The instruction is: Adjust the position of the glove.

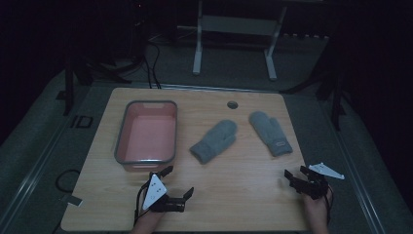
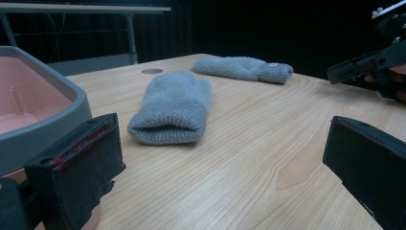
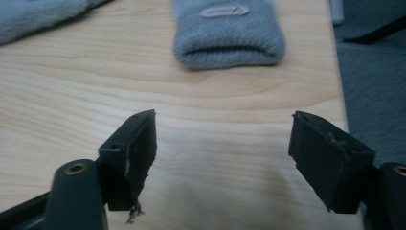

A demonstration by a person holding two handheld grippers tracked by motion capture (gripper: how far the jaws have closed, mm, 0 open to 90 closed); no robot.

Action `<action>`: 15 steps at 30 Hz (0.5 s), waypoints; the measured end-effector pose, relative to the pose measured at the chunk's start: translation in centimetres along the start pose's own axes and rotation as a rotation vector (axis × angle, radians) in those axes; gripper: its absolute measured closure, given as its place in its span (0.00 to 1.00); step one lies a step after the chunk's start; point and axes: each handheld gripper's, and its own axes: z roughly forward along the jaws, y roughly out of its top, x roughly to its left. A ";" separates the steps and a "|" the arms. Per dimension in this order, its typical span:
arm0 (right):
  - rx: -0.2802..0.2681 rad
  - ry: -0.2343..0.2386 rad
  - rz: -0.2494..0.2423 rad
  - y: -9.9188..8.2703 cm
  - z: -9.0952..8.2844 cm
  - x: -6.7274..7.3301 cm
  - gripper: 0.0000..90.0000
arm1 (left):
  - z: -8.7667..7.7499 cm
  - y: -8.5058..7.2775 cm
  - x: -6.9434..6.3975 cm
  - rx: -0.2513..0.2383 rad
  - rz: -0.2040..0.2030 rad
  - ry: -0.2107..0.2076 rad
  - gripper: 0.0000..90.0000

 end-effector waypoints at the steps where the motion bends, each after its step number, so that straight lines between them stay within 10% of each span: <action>1: -0.004 -0.009 0.005 0.0 -0.1 0.1 0.26 | 0.0 0.0 0.0 0.001 0.002 -0.001 0.00; 15: 0.009 0.024 -0.066 1.3 -0.4 1.5 0.12 | 0.0 0.0 0.0 0.008 0.008 -0.003 0.00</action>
